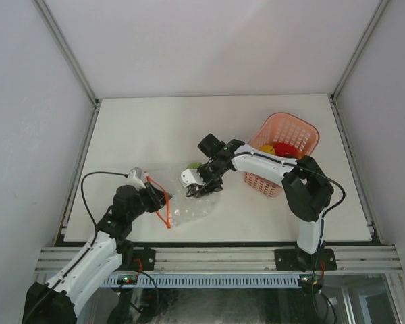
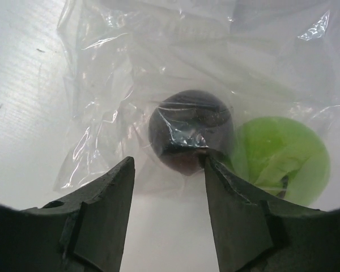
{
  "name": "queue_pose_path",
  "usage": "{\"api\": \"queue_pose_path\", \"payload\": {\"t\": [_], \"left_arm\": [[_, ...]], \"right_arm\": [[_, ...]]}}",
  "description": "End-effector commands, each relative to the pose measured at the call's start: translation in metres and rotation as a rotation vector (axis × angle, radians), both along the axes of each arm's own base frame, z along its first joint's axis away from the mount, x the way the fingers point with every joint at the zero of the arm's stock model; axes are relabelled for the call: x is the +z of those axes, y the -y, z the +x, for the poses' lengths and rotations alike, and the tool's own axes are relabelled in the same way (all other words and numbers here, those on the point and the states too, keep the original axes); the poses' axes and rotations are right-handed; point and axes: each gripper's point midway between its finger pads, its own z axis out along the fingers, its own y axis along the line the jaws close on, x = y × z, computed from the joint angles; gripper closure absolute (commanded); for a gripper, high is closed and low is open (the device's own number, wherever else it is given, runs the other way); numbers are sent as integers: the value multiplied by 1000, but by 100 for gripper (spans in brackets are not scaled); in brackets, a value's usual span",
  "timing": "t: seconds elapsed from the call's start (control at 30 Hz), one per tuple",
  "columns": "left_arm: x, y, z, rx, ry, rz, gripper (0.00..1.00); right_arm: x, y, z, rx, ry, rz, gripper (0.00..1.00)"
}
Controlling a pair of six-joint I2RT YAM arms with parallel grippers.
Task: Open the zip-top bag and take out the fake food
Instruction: Pick up the fake fruit from the zipper food storage bag.
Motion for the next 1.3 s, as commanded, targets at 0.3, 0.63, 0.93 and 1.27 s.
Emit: {"api": "queue_pose_path", "payload": {"t": [0.3, 0.63, 0.93, 1.27], "left_arm": [[-8, 14, 3, -70, -18, -30, 73], [-6, 22, 6, -117, -22, -34, 69], [9, 24, -1, -131, 44, -83, 51], [16, 36, 0, -188, 72, -103, 50]], "right_arm": [[-26, -23, 15, -19, 75, -44, 54], [-20, -35, 0, -14, 22, 0, 100], [-11, -41, -7, -14, -26, 43, 100], [-2, -50, -12, -37, -83, 90, 100]]}}
